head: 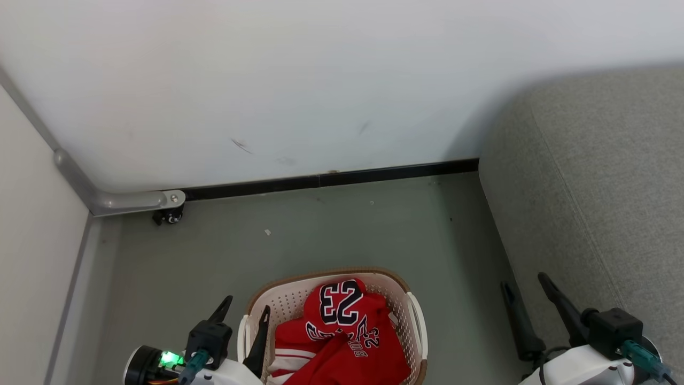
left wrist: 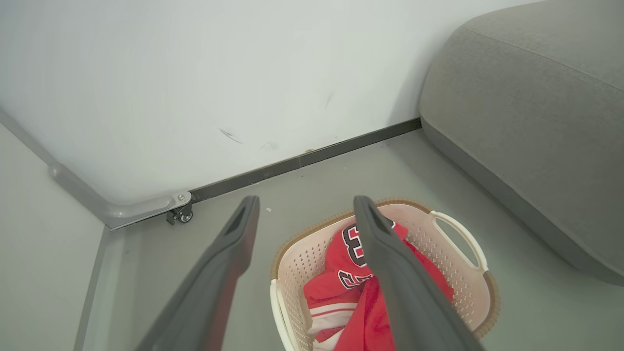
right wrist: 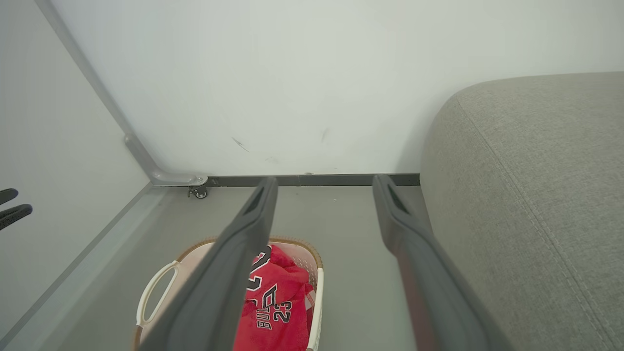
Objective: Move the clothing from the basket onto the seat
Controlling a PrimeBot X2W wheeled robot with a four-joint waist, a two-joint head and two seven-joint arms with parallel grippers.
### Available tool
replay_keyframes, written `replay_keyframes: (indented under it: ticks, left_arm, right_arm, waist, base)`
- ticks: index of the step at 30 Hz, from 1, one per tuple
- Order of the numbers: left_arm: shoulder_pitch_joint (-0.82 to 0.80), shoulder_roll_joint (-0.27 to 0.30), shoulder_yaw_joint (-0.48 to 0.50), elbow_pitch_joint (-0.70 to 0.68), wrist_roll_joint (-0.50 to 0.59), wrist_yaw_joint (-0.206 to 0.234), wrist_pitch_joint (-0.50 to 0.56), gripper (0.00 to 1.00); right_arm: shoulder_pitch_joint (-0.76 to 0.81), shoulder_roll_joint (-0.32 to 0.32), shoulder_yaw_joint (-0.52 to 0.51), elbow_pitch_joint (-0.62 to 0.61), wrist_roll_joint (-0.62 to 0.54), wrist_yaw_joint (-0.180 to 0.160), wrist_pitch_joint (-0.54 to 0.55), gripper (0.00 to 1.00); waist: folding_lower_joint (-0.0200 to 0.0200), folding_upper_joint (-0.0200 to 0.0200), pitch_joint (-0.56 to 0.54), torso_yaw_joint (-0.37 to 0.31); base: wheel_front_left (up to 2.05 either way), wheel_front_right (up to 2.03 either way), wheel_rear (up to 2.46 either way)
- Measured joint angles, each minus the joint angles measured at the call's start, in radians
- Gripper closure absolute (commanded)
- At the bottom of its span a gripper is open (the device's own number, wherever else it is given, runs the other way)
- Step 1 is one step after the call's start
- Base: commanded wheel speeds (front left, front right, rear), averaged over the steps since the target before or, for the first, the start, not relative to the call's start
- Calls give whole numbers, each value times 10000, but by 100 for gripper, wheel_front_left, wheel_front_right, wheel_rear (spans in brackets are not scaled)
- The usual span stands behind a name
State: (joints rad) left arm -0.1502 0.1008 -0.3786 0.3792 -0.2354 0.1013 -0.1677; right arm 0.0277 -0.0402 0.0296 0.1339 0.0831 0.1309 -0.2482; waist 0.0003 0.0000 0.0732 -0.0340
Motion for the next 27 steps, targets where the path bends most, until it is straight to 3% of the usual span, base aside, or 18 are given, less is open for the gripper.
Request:
replay_keyframes:
  ticks: [12,27]
  left_arm:
    - [-850,-174,-639,732,374,-353,265,0]
    - [-2408,-376,-970,1229,673,-516,341,0]
  right_arm:
    - [-41,6,-169,-602,36,0,-12,0]
    - [-1454,-2,-19,-1327,249,0,-15,0]
  waist:
    - [-1,0,872,-265]
    - [-1,0,2536,-739]
  base:
    - [0,0,0]
    - [0,0,0]
